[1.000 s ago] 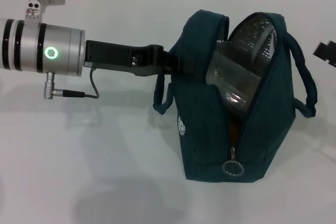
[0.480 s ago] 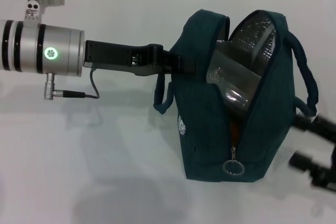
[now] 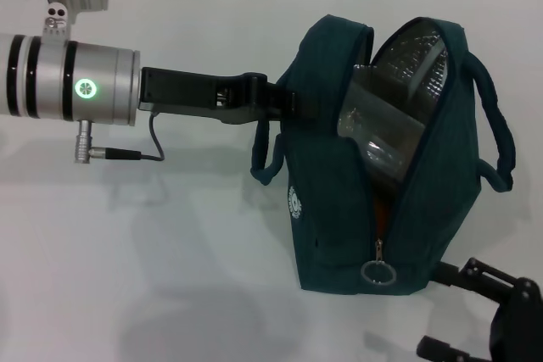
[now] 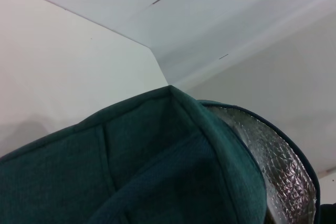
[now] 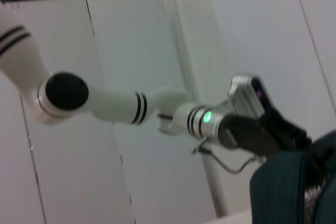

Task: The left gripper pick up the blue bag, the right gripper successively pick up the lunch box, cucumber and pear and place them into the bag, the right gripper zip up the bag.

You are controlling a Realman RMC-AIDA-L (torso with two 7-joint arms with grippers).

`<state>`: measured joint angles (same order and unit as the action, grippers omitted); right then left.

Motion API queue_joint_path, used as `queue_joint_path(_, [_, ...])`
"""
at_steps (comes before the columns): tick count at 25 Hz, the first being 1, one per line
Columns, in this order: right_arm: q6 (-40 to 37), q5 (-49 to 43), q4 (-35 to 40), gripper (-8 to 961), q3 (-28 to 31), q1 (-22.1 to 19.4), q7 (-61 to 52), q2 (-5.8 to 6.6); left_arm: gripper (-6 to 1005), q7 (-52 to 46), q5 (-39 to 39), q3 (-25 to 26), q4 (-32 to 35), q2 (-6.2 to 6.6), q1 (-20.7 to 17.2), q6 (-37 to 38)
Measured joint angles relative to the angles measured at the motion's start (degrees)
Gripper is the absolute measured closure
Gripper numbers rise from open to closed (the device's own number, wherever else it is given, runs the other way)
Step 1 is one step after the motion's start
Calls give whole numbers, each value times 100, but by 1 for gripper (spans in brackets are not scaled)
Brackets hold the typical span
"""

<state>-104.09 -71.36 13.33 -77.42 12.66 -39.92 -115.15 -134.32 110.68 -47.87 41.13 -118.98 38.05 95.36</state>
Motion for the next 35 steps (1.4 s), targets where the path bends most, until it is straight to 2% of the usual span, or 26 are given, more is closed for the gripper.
queue_joint_path(11, [614, -15, -48, 158, -133, 154, -287, -28, 932, 0, -22, -14, 0, -12, -4, 9])
queue_joint_path(18, [950, 22, -15, 160, -434, 345, -523, -67, 925, -15, -22, -16, 0, -10, 30, 16])
queue_joint_path(35, [1061, 116, 6, 165, -562, 567, -654, -104, 907, 15, -20, -21, -70, -19, 72, 17])
